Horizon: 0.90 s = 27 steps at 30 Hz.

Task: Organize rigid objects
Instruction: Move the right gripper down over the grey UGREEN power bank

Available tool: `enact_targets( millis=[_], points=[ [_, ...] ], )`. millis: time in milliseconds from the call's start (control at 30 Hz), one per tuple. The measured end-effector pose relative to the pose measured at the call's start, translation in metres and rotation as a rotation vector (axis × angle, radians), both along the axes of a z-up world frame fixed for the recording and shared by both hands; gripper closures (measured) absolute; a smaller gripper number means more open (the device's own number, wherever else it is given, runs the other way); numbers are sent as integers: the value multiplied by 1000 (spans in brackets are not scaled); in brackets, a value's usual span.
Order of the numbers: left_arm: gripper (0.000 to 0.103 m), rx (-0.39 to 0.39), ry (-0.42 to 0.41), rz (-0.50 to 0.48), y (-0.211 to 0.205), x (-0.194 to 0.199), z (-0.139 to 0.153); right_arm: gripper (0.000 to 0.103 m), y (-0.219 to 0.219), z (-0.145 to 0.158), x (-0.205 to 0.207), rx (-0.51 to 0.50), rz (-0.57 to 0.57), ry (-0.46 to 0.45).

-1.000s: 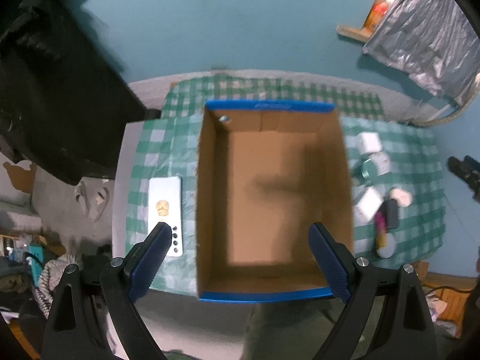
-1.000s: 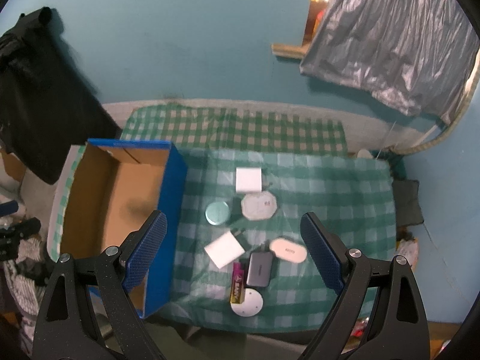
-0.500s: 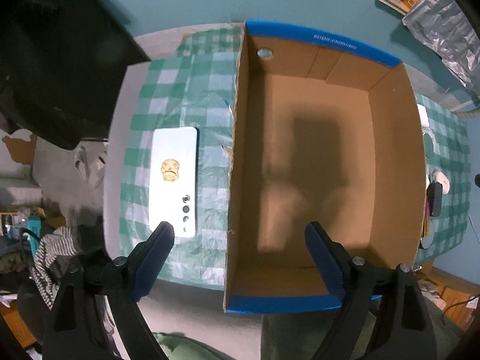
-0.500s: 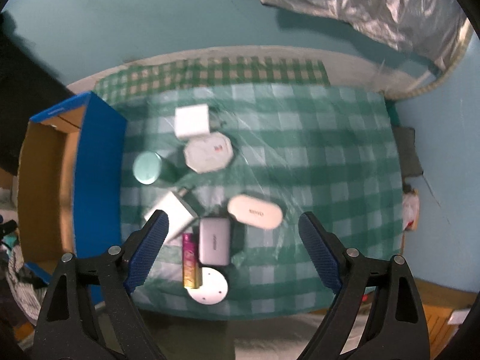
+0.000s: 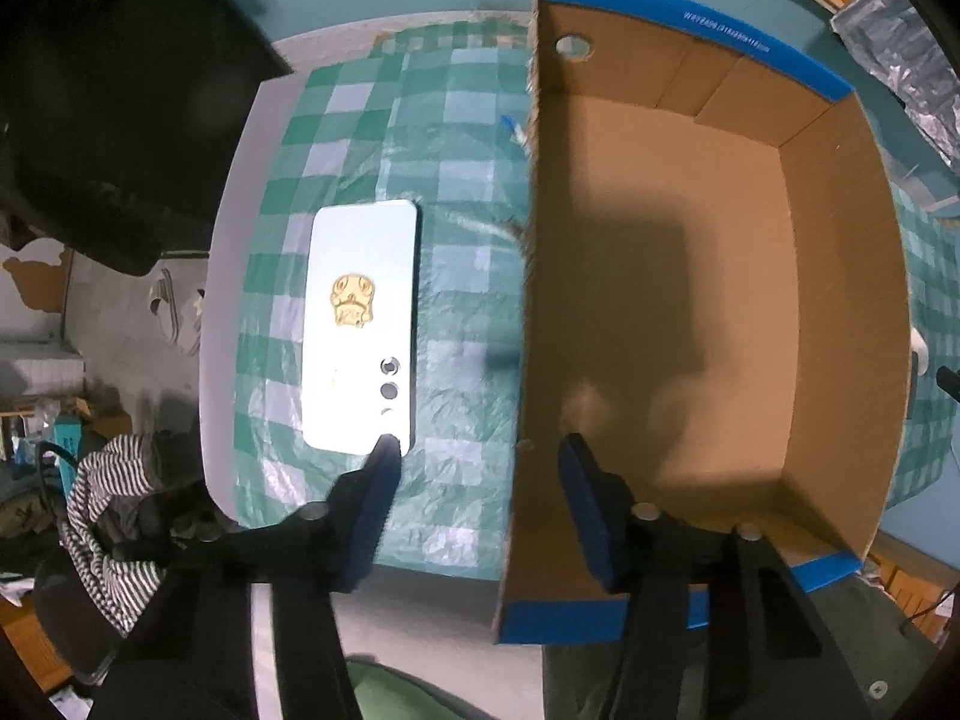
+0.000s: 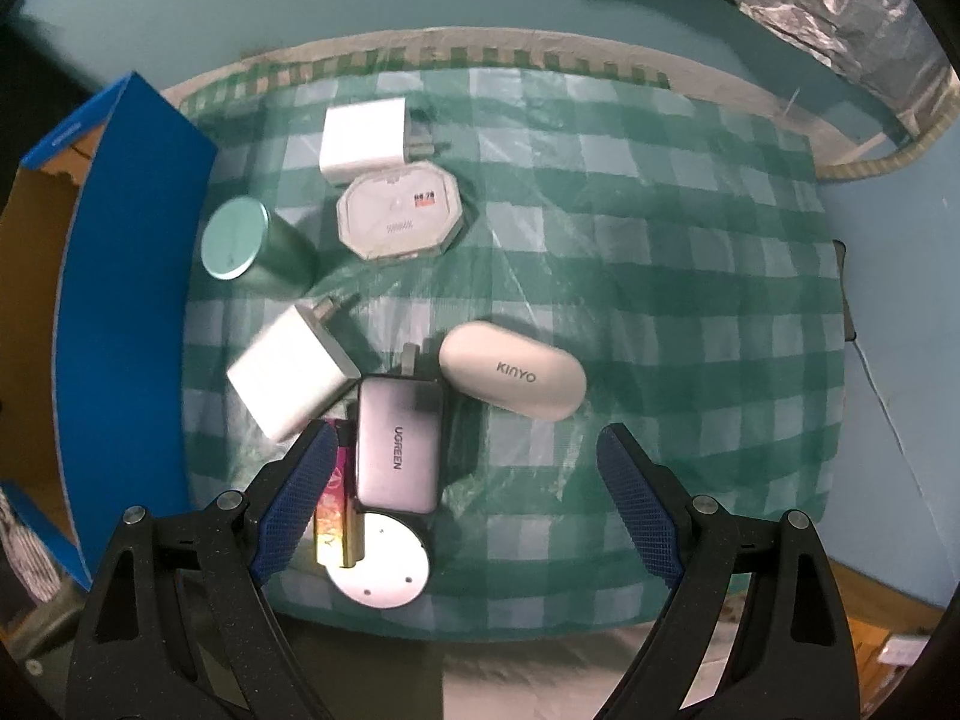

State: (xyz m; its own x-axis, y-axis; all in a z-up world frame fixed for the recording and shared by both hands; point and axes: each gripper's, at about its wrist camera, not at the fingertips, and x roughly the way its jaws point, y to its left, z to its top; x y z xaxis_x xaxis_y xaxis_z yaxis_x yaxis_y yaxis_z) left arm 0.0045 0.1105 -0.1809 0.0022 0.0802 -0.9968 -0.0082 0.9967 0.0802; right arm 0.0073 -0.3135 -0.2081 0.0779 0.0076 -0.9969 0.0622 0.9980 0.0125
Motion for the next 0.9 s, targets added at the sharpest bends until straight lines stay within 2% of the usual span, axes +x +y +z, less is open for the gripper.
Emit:
enact_targets(
  millis=[33, 133, 267, 333, 400, 633, 733, 833, 900],
  points=[
    [65, 1, 6, 0, 1, -1, -2, 14, 0, -3, 0, -3, 1, 6],
    [72, -6, 19, -1, 3, -4, -5, 14, 2, -11, 2, -4, 11, 18],
    [75, -2, 28, -20, 0, -8, -9, 20, 7, -24, 6, -8, 31, 39],
    [79, -5, 36, -26, -1, -9, -12, 24, 9, -31, 9, -9, 36, 43],
    [81, -11, 45, -31, -2, -10, -14, 30, 11, -36, 12, 5, 39, 54],
    [88, -37, 57, -26, -2, -11, -17, 34, 20, -48, 22, 37, 47, 59],
    [88, -40, 60, -33, -3, -11, -17, 43, 23, -55, 28, 50, 48, 74],
    [88, -43, 64, -31, -4, -11, -18, 60, 27, -62, 33, 88, 39, 87],
    [88, -37, 66, -22, -3, -10, -18, 61, 31, -64, 36, 69, 55, 90]
  ],
)
